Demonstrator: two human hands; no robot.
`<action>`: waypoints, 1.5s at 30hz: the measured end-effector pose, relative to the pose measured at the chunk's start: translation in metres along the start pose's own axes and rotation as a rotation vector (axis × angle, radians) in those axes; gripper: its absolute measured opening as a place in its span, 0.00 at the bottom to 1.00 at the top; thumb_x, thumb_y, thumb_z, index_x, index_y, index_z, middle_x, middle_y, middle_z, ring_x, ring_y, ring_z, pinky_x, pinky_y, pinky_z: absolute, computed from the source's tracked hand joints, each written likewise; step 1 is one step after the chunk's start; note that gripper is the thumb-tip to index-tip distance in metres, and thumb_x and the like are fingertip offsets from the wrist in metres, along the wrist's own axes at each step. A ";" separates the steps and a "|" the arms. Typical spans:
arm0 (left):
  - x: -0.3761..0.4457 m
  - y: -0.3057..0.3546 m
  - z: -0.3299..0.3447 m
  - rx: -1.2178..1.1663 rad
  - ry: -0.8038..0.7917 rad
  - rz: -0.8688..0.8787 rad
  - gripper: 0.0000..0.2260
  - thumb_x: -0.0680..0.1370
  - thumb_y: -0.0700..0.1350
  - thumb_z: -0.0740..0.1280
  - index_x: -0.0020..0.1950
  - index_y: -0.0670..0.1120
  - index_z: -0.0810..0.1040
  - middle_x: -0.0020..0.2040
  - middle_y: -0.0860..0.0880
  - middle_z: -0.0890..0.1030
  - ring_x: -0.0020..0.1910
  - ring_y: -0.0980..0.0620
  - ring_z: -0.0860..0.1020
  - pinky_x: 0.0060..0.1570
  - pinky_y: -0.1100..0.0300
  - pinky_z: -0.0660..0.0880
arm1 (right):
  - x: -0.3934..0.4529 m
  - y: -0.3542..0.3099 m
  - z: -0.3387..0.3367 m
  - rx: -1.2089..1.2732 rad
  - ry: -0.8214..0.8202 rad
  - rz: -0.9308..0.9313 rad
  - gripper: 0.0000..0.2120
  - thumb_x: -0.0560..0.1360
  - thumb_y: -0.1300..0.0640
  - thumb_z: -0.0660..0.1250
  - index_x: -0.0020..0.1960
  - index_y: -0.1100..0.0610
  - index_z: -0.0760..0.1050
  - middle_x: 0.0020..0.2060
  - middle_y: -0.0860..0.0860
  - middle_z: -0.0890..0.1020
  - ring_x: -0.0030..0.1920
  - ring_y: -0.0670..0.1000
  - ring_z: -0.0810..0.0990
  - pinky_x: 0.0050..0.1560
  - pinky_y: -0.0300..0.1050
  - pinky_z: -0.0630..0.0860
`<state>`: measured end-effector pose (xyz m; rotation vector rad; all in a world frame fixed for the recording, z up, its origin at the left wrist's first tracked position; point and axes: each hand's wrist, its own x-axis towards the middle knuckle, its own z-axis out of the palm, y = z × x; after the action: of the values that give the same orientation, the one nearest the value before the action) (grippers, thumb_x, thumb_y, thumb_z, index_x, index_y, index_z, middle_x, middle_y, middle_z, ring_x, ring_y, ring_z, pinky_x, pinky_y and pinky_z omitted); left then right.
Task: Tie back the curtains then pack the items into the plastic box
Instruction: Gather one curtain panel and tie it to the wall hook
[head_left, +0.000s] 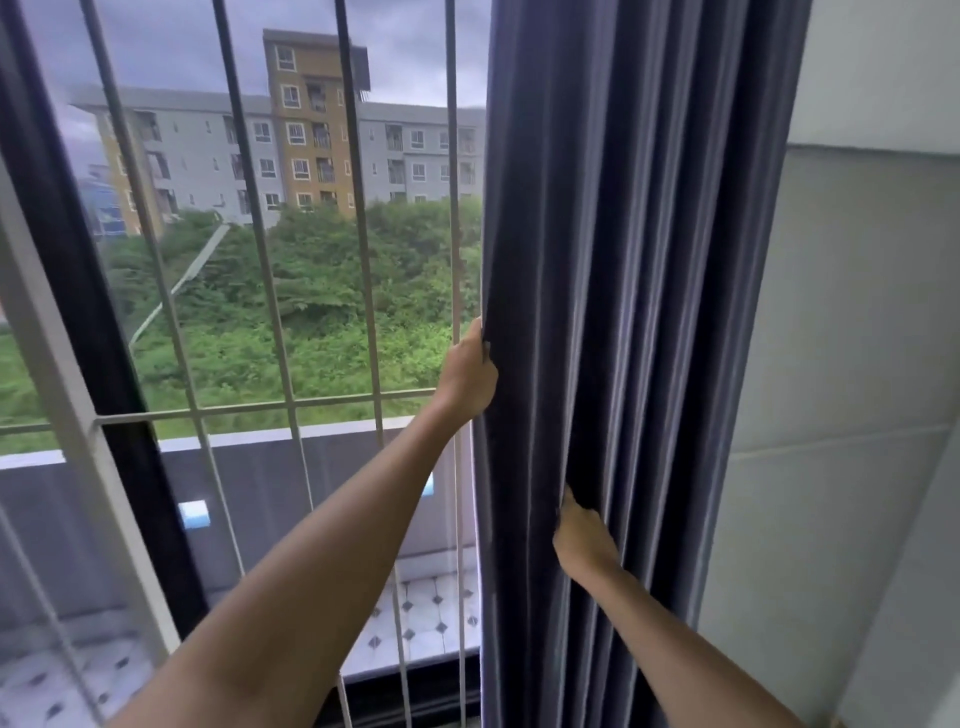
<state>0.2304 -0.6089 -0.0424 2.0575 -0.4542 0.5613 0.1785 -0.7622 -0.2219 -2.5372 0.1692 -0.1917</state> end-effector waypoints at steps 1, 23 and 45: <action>-0.002 -0.001 -0.001 -0.019 -0.001 -0.008 0.19 0.77 0.28 0.50 0.63 0.40 0.71 0.49 0.46 0.76 0.46 0.48 0.73 0.42 0.60 0.68 | -0.006 0.003 0.006 -0.043 -0.019 0.012 0.29 0.79 0.65 0.50 0.78 0.50 0.49 0.50 0.51 0.80 0.41 0.49 0.80 0.39 0.45 0.81; -0.005 0.017 0.010 0.213 0.000 0.223 0.28 0.82 0.47 0.58 0.76 0.37 0.51 0.65 0.35 0.74 0.60 0.37 0.76 0.55 0.48 0.73 | -0.044 -0.058 0.056 -0.199 -0.051 -0.108 0.19 0.79 0.65 0.48 0.68 0.57 0.65 0.56 0.59 0.80 0.56 0.62 0.79 0.53 0.52 0.76; -0.015 -0.040 0.012 0.137 -0.088 0.075 0.23 0.75 0.26 0.51 0.70 0.35 0.63 0.59 0.34 0.77 0.58 0.39 0.76 0.54 0.51 0.73 | 0.041 -0.127 -0.164 0.400 0.680 -0.285 0.27 0.75 0.55 0.69 0.71 0.55 0.62 0.51 0.50 0.76 0.47 0.48 0.76 0.46 0.41 0.71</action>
<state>0.2416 -0.5978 -0.0839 2.2099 -0.5603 0.5611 0.1999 -0.7536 -0.0119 -1.9996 0.0212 -1.0840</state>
